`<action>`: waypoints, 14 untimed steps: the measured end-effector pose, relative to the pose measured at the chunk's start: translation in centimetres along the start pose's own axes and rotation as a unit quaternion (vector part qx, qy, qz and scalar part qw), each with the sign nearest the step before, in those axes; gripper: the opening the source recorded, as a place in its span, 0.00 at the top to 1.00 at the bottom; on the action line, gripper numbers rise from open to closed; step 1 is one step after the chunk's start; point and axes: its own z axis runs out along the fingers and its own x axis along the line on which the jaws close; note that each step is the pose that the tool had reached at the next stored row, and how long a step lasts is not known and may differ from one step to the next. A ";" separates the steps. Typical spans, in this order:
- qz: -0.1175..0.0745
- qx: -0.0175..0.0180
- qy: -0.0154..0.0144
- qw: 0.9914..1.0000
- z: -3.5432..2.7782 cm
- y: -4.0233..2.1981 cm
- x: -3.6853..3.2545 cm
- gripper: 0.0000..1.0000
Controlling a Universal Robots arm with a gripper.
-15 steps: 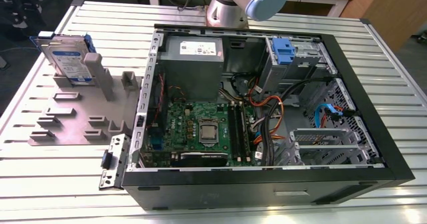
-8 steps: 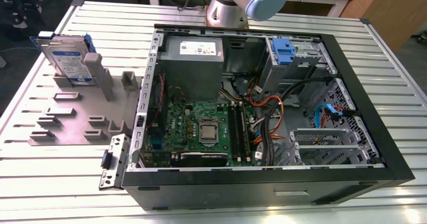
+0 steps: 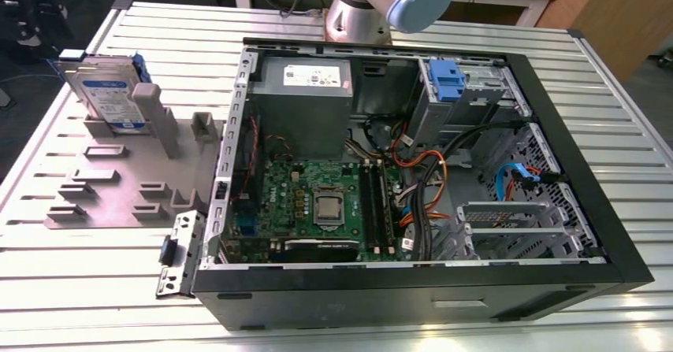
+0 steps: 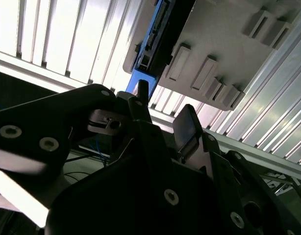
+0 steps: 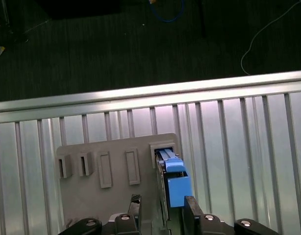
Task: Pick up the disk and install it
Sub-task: 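Pick up the disk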
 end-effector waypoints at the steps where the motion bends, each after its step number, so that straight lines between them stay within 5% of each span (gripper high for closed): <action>1: 0.000 0.000 0.000 1.000 0.00 0.00 0.00 0.53; 6: 0.000 0.000 0.000 1.000 0.01 0.00 0.00 0.40; 14: -0.006 0.000 0.000 1.000 0.18 0.00 -0.01 0.40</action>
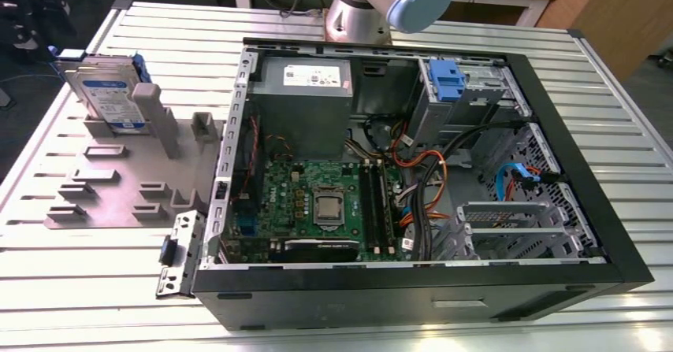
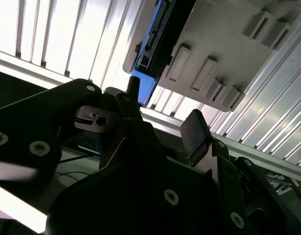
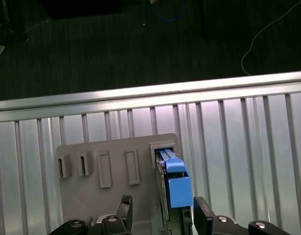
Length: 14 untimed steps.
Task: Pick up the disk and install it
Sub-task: 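Pick up the disk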
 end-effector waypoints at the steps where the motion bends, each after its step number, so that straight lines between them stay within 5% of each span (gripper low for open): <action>1: -0.003 0.000 0.000 1.000 0.10 0.01 -0.02 0.40; 14: -0.007 0.000 0.000 1.000 1.94 0.28 -0.63 0.40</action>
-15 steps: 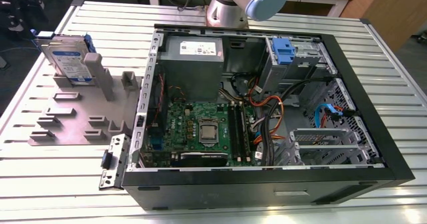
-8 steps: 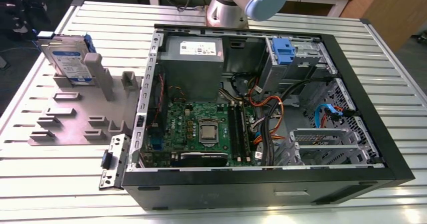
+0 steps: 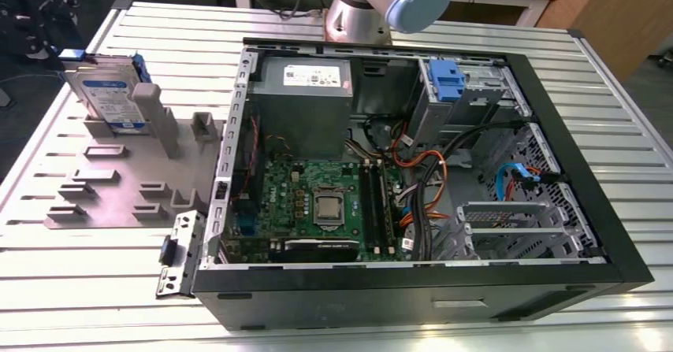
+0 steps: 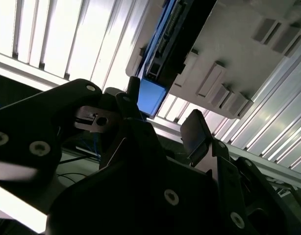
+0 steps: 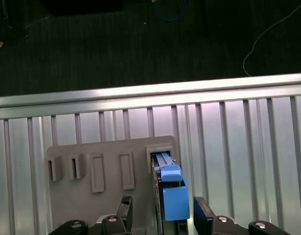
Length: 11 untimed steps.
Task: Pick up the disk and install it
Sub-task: 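Pick up the disk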
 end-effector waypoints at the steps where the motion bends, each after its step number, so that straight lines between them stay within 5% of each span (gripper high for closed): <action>1: -0.001 0.000 0.000 1.000 0.11 0.02 -0.04 0.40; 11: -0.001 -0.001 -0.011 1.000 1.15 0.31 -0.20 0.40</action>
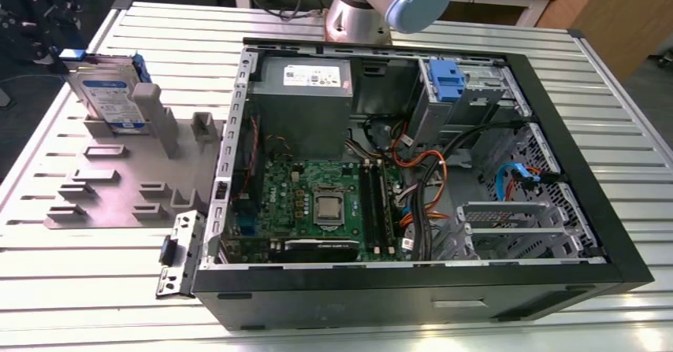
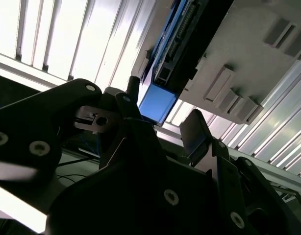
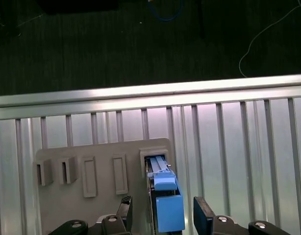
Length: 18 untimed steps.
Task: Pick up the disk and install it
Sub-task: 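Pick up the disk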
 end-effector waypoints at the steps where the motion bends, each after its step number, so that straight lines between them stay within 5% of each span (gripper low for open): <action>1: 0.000 0.000 -0.001 1.000 0.16 0.04 0.01 0.40; 10: -0.001 0.000 -0.002 1.000 0.48 0.07 0.01 0.40; 15: -0.004 -0.001 -0.011 1.000 1.04 0.07 0.01 0.40; 18: -0.004 -0.001 -0.012 1.000 1.48 0.09 0.02 0.40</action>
